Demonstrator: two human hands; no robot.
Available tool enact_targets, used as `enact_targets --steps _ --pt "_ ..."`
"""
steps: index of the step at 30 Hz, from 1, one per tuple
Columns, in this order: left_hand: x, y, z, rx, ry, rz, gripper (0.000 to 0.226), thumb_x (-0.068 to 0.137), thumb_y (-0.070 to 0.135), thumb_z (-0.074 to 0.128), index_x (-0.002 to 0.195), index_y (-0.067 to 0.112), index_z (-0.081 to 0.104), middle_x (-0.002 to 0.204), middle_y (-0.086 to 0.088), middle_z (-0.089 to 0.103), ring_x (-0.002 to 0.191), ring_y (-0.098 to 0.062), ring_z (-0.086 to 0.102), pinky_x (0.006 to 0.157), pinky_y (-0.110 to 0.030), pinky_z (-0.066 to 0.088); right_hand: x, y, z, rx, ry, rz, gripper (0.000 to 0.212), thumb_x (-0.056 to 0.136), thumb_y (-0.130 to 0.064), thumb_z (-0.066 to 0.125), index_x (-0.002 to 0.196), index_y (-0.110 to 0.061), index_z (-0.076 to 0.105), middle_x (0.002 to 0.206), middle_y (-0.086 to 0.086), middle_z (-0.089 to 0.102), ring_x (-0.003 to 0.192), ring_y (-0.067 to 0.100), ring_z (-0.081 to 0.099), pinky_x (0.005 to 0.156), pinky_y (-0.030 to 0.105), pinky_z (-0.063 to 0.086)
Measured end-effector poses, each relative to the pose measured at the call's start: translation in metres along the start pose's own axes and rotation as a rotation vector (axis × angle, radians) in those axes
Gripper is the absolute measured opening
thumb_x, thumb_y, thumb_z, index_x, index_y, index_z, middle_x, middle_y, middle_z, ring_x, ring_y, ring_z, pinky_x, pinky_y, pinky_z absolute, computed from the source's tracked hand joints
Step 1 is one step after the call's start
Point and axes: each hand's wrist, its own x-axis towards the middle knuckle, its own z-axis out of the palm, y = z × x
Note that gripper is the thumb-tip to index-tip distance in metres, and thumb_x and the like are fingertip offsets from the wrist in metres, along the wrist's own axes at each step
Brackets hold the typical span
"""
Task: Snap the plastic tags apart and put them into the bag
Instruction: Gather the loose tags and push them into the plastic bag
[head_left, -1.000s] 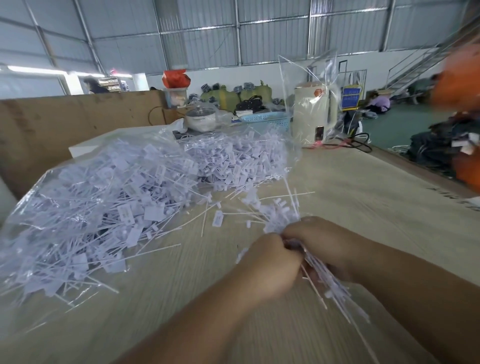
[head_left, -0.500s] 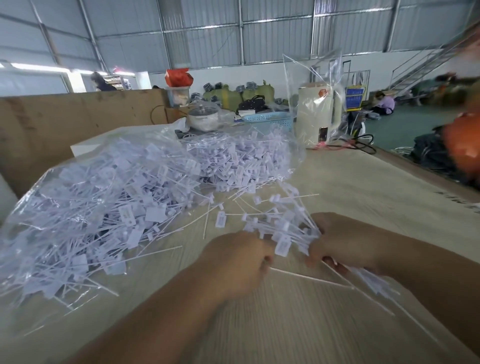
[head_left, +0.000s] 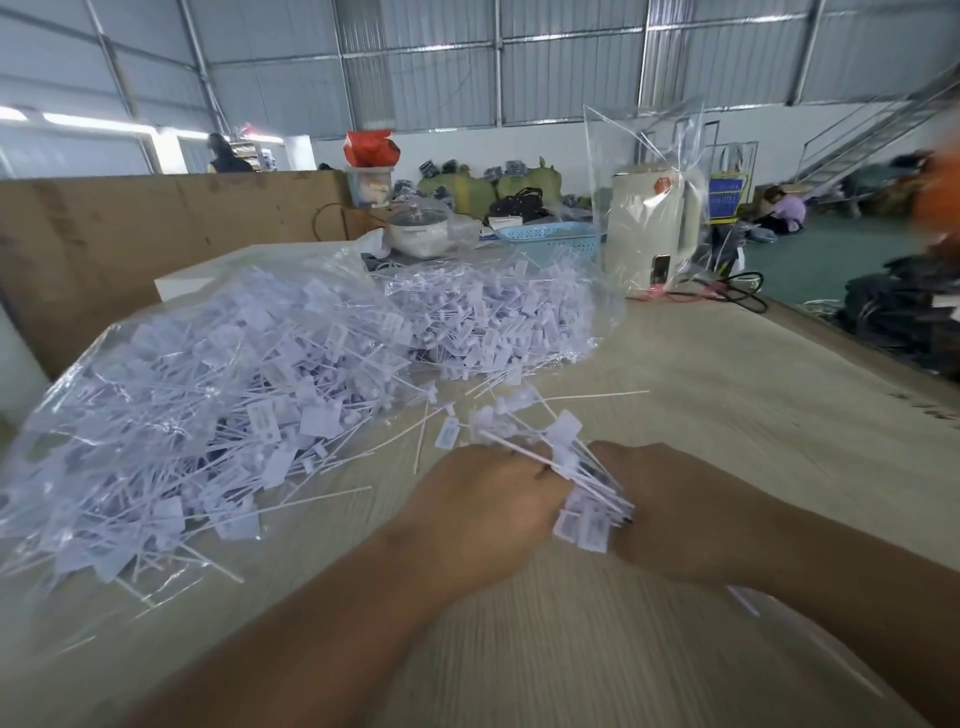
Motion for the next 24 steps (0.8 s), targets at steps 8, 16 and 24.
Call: enact_targets --steps 8,16,24 --pt "0.007 -0.062 0.011 -0.055 -0.305 -0.489 0.052 0.086 0.022 0.062 0.135 0.026 0.047 0.121 0.003 0.048 0.111 -0.016 0.049 0.089 -0.035 0.047 -0.004 0.016 0.000 0.029 -0.072 -0.016 0.013 0.086 -0.029 0.060 0.087 -0.035 0.048 0.074 -0.006 0.061 0.060 0.006 0.058 0.058 0.029 0.049" --pt "0.038 -0.078 0.029 -0.095 -0.359 -0.497 0.034 0.088 0.029 0.066 0.117 0.015 0.055 0.115 -0.002 0.048 0.109 -0.021 0.049 0.086 -0.036 0.044 -0.007 0.026 -0.006 0.052 -0.059 -0.041 0.013 0.084 -0.031 0.061 0.085 -0.033 0.049 0.074 -0.006 0.061 0.059 0.008 0.058 0.056 0.030 0.049" --pt "0.023 -0.077 0.018 -0.064 -0.501 -0.450 0.025 0.093 0.028 0.048 0.069 0.026 0.040 0.083 0.003 0.053 0.080 -0.017 0.053 0.068 -0.033 0.042 0.001 0.038 -0.008 0.003 0.058 0.122 0.021 0.085 -0.041 0.063 0.081 -0.029 0.046 0.076 -0.009 0.058 0.064 0.006 0.057 0.056 0.025 0.046"
